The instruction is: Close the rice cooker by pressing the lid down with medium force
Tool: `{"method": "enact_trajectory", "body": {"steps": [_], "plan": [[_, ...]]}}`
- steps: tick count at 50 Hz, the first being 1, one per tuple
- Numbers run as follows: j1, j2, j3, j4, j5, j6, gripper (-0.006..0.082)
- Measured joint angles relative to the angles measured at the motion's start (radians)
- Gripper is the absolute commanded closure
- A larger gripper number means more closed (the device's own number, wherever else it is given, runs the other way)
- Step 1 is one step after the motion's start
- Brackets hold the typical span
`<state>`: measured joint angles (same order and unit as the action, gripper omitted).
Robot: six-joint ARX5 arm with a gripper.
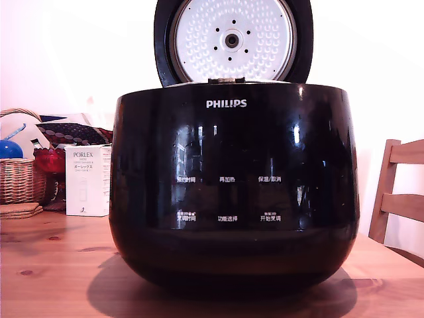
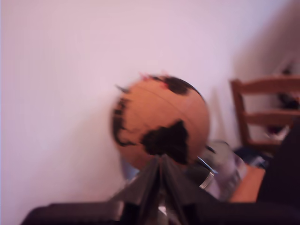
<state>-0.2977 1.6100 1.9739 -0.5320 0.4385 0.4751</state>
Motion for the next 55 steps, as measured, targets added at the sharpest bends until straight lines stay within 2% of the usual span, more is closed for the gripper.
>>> {"method": "enact_trajectory", "body": {"steps": [12,31,55], "plan": [[-0.062,0.076,0.000,-0.008,-0.002,0.027,0.0787],[-0.149,0.102,0.001,-0.030,-0.002,0.052,0.0787],[-0.171,0.148,0.005,-0.073,-0.047,0.082,0.0787]]}}
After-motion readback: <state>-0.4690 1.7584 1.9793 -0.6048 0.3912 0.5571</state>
